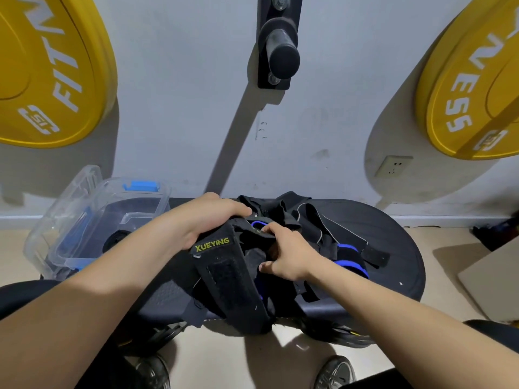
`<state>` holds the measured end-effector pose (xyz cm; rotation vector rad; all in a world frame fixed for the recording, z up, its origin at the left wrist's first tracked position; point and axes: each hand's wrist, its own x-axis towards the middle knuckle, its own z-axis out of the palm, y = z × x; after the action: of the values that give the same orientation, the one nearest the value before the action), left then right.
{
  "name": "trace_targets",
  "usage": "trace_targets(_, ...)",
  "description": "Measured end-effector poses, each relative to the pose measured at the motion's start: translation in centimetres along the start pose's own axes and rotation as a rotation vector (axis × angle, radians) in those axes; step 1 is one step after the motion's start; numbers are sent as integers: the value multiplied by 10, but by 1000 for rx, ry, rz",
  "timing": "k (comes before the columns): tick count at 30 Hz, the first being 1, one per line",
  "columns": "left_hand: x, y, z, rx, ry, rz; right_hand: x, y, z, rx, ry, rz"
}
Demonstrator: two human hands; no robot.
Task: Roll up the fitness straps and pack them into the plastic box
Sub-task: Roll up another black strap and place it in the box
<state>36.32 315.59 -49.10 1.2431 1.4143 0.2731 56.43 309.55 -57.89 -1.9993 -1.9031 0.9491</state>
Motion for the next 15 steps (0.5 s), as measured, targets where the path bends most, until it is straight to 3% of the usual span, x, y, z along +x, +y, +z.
trace_targets(4, 1, 1, -7, 85, 7, 69, 6, -9, -33, 164, -96, 81)
trace_targets(9, -8, 12, -22, -53, -127, 288, 7, 3, -49, -324, -26, 100)
trace_targets(12, -18, 15, -18, -151, -191, 418, 9, 8, -36, -372, -10, 78)
trace_targets(15, -22, 19, -14, -280, -133, 494, 11, 14, -43, -427, -9, 67)
